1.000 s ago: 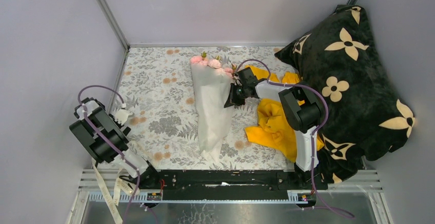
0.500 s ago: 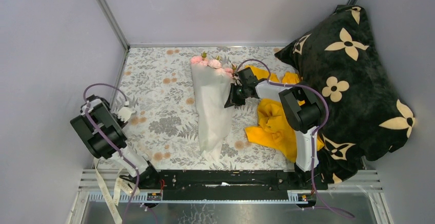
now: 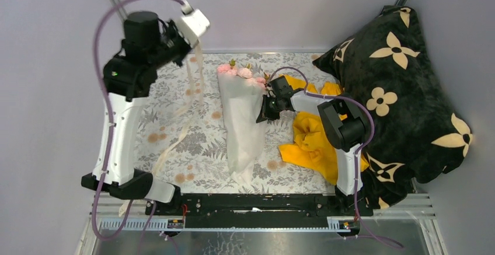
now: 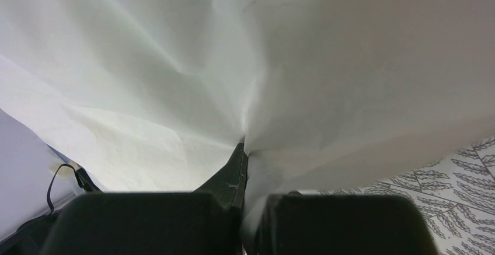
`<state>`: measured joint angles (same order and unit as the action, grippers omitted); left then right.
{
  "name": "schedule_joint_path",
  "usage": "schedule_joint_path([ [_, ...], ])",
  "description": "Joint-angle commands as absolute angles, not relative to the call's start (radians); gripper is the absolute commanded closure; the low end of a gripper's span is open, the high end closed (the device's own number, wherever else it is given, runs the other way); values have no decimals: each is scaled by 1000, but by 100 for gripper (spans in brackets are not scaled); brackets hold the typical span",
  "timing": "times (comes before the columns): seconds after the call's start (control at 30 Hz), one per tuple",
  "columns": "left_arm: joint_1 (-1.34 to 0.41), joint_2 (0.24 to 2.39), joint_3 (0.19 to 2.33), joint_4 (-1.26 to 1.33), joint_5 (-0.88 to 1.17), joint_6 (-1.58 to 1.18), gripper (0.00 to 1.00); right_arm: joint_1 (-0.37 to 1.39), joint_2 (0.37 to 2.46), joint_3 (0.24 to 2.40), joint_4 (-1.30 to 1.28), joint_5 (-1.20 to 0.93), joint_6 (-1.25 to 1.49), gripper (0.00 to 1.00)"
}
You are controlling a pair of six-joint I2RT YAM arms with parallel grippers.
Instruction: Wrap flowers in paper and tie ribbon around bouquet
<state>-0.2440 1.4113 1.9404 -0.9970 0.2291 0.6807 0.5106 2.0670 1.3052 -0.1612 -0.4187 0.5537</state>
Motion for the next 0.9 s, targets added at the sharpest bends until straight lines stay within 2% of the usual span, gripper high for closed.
schedule_joint_path([
  [0.0, -245, 1541, 2280, -1049, 24, 486, 100, 514, 2035, 1325, -226, -358, 523, 100],
  [0.13, -250, 1550, 2334, -1002, 49, 475, 100, 512, 2031, 1327, -234, -352, 520, 100],
  [0.23, -268, 1476, 2175, -980, 91, 524, 100, 512, 2029, 1331, -235, -352, 523, 100],
  [0.4, -267, 1301, 1809, -877, -10, 637, 100, 513, 2023, 1339, -240, -361, 524, 100],
  [0.57, -252, 1254, 1695, -921, -135, 662, 100, 513, 2018, 1358, -263, -352, 506, 100],
  [0.63, -186, 1237, 1621, -886, -195, 696, 100, 512, 2015, 1358, -267, -352, 502, 100],
  [0.73, 30, 1246, 1509, -727, -273, 784, 100, 512, 2010, 1355, -265, -353, 500, 100],
  [0.87, 317, 1353, 1484, -594, -226, 790, 100, 513, 2009, 1356, -267, -355, 496, 100],
])
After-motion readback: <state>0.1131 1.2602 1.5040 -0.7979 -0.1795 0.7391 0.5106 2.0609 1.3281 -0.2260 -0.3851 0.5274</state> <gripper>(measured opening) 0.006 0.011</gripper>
